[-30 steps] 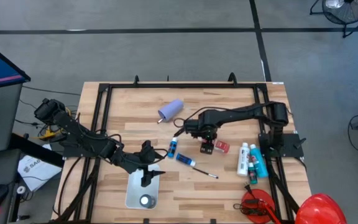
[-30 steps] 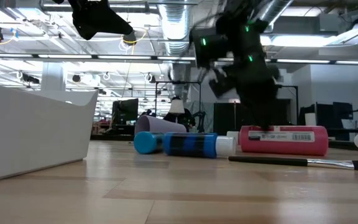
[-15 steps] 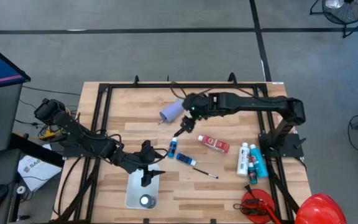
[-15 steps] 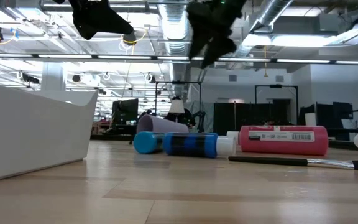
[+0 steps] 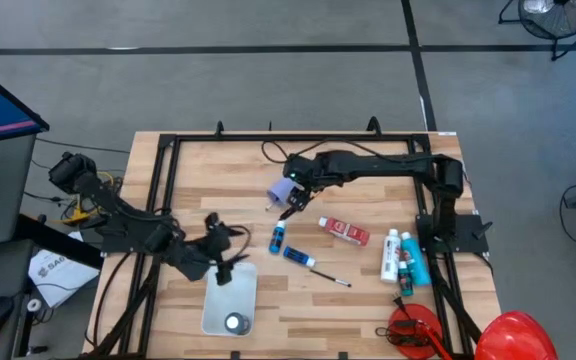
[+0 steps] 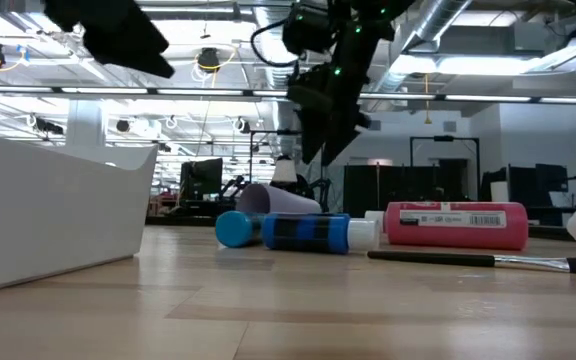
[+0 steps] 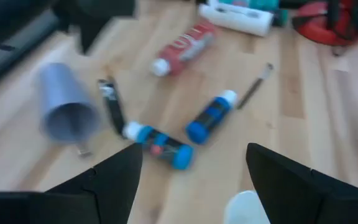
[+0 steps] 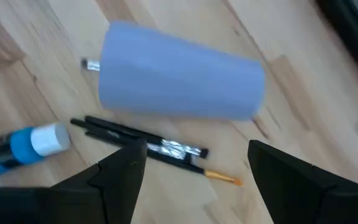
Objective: Pick & Place Paint Supplies
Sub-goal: Adjust the violet cup on the table
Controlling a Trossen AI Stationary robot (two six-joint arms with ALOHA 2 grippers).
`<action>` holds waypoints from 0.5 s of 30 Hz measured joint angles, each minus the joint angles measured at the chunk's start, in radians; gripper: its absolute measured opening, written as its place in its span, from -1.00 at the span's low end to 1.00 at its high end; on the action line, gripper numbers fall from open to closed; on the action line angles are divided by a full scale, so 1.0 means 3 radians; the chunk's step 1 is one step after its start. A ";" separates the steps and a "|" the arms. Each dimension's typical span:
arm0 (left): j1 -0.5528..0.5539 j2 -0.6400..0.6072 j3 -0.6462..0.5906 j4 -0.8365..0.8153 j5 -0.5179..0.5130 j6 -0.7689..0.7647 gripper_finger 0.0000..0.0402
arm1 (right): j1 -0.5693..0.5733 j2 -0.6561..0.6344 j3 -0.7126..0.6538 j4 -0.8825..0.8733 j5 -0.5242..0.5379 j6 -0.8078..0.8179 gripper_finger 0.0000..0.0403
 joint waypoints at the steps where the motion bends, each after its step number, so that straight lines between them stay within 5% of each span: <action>1: -0.0027 -0.0093 -0.0071 -0.0012 -0.0116 -0.0030 0.35 | 0.0003 0.0023 0.0000 -0.0013 0.0011 0.0044 0.36; 6: -0.0049 -0.0591 -0.0404 0.0078 -0.0548 -0.0240 0.24 | 0.0103 0.0155 0.0171 -0.0105 0.0314 0.0048 0.36; 15: -0.0049 -0.1062 -0.0844 0.0382 -0.0572 -0.0286 0.10 | 0.0670 0.0229 0.0582 -0.0232 0.1216 -0.0300 0.36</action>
